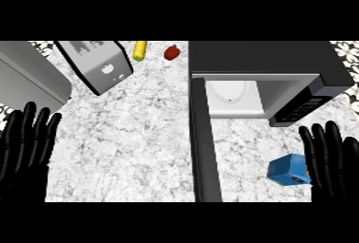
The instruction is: Pick up the milk, place it into the microwave and close the microwave
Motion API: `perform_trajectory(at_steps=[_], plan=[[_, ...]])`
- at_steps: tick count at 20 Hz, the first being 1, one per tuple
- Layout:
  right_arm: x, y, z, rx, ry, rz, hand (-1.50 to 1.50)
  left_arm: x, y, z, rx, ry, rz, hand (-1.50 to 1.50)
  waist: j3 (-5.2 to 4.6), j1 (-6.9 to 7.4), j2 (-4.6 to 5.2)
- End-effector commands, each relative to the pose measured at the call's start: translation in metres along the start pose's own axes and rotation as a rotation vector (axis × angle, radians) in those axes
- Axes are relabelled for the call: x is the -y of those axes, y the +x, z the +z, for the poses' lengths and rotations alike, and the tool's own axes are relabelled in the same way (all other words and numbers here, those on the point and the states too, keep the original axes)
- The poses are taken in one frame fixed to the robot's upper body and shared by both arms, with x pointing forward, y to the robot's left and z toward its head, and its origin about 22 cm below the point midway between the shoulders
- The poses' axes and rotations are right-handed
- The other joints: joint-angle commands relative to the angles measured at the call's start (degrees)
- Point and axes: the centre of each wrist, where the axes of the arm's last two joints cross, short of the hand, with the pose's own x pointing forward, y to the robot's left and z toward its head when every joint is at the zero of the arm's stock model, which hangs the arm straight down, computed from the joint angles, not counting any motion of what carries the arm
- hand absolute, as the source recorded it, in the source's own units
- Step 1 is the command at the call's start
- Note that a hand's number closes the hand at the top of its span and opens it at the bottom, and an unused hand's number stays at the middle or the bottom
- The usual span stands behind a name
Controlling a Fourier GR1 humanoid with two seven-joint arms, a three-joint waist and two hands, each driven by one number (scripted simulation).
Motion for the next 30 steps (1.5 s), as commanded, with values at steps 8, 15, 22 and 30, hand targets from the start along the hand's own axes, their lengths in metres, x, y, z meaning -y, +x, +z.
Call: perform_trajectory(at_steps=[8, 15, 22, 30], plan=[[-0.030, 0.009, 0.036, 0.012, -0.081, 0.025, -1.50, -0.001, 0.009, 0.044, -0.032, 0.014, 0.065, -1.50, 0.04, -0.05, 0.08], [-0.014, -0.002, 0.041, -0.038, -0.148, 0.129, -1.50, -0.010, 0.006, 0.046, -0.016, 0.022, 0.043, -1.50, 0.05, -0.08, 0.20], [0.011, -0.032, 0.052, -0.075, -0.260, 0.135, -1.50, -0.016, 0.013, 0.064, -0.010, 0.035, 0.029, -1.50, 0.10, -0.09, 0.15], [0.038, -0.068, 0.044, -0.145, -0.318, 0.131, -1.50, -0.039, 0.017, 0.076, -0.019, -0.001, 0.038, -1.50, 0.05, 0.22, 0.25]])
